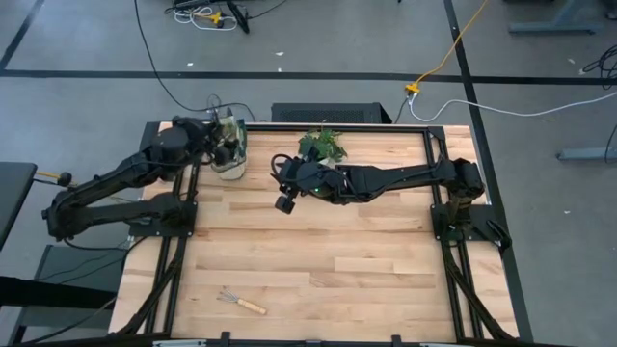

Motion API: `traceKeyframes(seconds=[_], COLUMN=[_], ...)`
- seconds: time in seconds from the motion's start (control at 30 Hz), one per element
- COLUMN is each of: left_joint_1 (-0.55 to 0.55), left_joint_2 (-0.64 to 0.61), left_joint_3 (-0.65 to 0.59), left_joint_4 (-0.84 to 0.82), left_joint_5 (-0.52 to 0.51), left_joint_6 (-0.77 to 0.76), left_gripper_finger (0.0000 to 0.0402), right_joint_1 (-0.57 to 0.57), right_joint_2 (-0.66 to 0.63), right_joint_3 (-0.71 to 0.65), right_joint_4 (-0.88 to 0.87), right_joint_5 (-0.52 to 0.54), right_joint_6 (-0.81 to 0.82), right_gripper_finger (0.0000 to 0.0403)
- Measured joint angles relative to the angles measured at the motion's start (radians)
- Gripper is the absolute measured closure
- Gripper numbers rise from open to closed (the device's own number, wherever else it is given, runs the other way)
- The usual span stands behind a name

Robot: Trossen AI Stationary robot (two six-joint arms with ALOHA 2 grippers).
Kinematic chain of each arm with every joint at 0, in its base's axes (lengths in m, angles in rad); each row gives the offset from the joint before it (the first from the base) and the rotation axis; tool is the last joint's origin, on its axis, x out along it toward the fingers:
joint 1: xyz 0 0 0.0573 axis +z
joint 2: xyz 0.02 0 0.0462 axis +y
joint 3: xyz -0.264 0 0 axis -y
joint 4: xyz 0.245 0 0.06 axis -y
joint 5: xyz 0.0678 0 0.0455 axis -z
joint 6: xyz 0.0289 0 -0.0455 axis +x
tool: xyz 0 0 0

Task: Pick & Place Garden tools in Gardening bag
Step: Put the dark green shears into the green gardening bag

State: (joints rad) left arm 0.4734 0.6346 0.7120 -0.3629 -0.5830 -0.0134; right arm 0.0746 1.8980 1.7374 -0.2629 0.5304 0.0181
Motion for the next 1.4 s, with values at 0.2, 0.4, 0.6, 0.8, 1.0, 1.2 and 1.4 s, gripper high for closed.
traceKeyframes(seconds=[0.2, 0.4, 0.6, 0.8, 1.0, 1.2, 1.4], left_joint_1=[0.062, 0.142, 0.234, 0.289, 0.323, 0.323, 0.323], left_joint_2=[0.009, 0.041, 0.107, 0.188, 0.264, 0.327, 0.390], left_joint_3=[0.000, 0.000, -0.001, -0.001, -0.001, -0.001, 0.000], left_joint_4=[-0.061, -0.063, -0.092, -0.086, -0.089, -0.097, -0.120], left_joint_5=[0.005, 0.061, 0.131, 0.167, 0.169, 0.196, 0.187], left_joint_6=[0.000, -0.001, -0.016, -0.006, 0.005, 0.009, 0.010], left_gripper_finger=[0.0342, 0.0343, 0.0344, 0.0344, 0.0344, 0.0344, 0.0344], right_joint_1=[0.000, -0.001, 0.000, -0.001, 0.000, 0.000, -0.001], right_joint_2=[0.000, 0.000, 0.000, 0.000, 0.000, 0.000, 0.000], right_joint_3=[0.000, 0.000, 0.000, 0.000, -0.002, -0.002, -0.002], right_joint_4=[-0.002, -0.002, -0.005, -0.018, -0.033, -0.040, -0.043], right_joint_5=[0.000, 0.000, 0.000, 0.000, 0.000, 0.000, 0.000], right_joint_6=[0.000, 0.000, 0.000, 0.000, 0.000, 0.002, 0.003], right_gripper_finger=[0.0271, 0.0271, 0.0271, 0.0271, 0.0271, 0.0271, 0.0271])
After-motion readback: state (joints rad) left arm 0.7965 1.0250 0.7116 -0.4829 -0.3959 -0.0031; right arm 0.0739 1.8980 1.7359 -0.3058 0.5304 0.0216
